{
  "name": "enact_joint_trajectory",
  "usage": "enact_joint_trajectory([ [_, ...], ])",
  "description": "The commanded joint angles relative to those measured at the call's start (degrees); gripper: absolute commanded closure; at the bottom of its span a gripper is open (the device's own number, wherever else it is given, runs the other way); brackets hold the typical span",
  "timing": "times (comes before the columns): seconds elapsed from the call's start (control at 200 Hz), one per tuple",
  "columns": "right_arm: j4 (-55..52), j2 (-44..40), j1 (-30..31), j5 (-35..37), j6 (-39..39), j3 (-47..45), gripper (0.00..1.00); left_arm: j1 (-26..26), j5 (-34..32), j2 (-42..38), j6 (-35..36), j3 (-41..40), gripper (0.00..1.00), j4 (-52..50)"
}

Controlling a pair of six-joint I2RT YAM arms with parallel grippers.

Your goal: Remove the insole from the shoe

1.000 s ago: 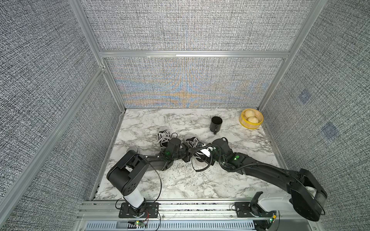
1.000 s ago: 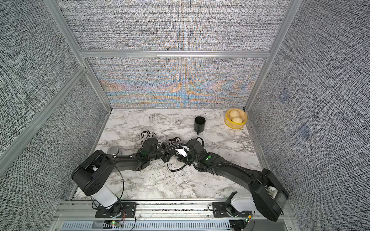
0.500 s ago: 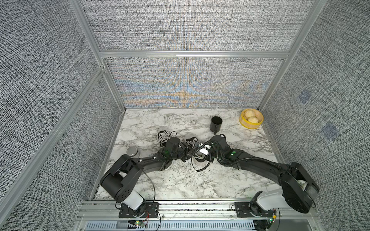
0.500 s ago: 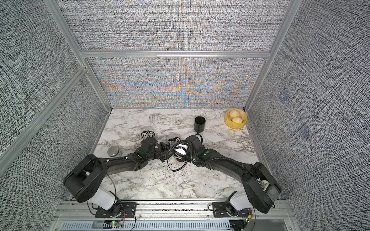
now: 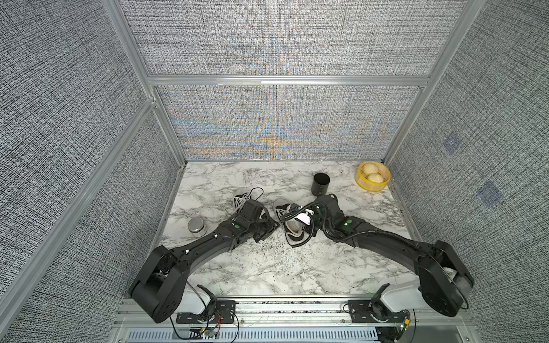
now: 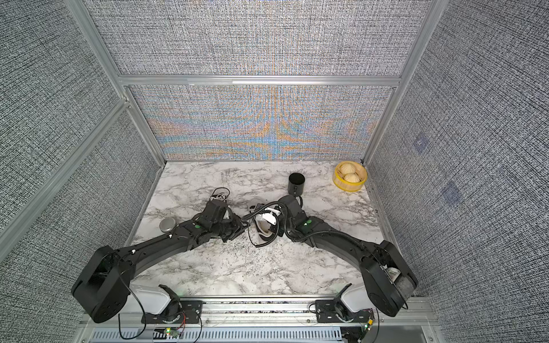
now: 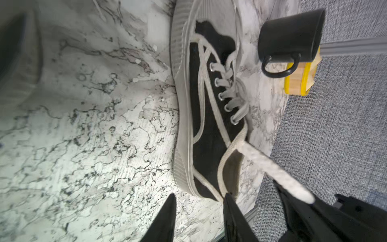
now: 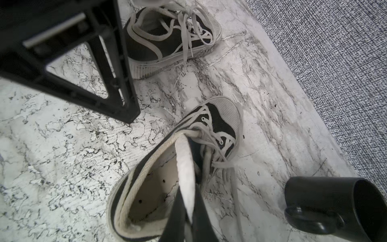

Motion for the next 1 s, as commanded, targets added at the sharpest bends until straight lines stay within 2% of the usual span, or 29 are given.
enact_joint_trajectory([
  [0.0,2.1,0.5,0.0,-2.7,0.5,1.1,1.0,0.0,6.4,3.3,5.2,1.7,0.61,4.4],
  [0.085,1.9,0.8,-0.2,-2.9,0.5,1.1,1.0,0.0,9.2,6.1,5.0,2.3,0.61,9.7],
  [0.25,1.6,0.6,-0.4,-3.6,1.1,0.9,1.0,0.0,9.8,9.7,7.1,4.0,0.62,9.2],
  [0.485,1.0,-0.7,-0.5,-4.1,1.3,0.9,1.0,0.0,4.0,12.8,12.7,7.9,0.82,-1.0],
  [0.625,-1.7,-3.1,-0.7,-4.8,0.6,1.6,1.0,0.1,1.3,14.7,13.9,9.5,0.92,-3.1],
  [0.996,-17.9,-15.0,-0.5,-7.5,-2.7,3.5,1.0,0.4,-2.6,17.5,17.3,16.1,0.98,-7.6],
])
